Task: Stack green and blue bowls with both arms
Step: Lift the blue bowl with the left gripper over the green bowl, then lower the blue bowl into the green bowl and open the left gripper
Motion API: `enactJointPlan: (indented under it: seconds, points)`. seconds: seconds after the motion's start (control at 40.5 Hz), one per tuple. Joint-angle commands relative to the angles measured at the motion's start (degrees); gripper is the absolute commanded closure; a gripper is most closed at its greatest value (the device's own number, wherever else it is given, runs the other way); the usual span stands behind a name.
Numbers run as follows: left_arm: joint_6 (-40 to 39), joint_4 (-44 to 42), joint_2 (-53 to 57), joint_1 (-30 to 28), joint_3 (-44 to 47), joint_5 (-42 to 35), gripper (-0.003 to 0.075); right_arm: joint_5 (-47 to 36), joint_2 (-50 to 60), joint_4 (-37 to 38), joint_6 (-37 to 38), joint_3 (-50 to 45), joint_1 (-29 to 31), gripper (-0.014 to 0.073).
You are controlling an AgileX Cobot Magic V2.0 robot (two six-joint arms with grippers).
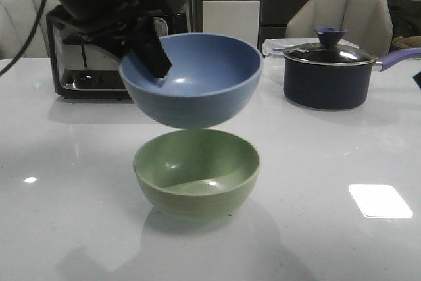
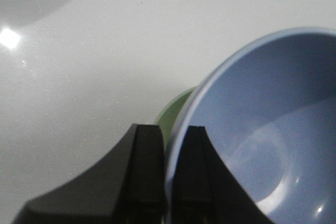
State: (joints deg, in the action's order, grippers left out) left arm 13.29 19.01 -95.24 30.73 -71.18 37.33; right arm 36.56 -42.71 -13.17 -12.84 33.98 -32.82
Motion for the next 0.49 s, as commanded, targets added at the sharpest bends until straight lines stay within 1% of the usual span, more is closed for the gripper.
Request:
enactJointPlan:
  seconds: [0.0, 0.371, 0.469]
  points:
    - [0.05, 1.41, 0.44, 1.17, -1.97, -3.13, 0.0627, -3.74, 0.4, -0.05, -0.75, 1.53, -0.08, 0.0212]
    - [0.05, 1.2, -7.5, 1.33, -1.97, -3.53, 0.0626, -3.74, 0.4, -0.05, -0.75, 1.53, -0.08, 0.0212]
    - [0.05, 1.2, -8.27, 1.33, -1.97, -3.53, 0.0597, -3.74, 0.4, -0.05, -0.75, 1.53, -0.08, 0.0212]
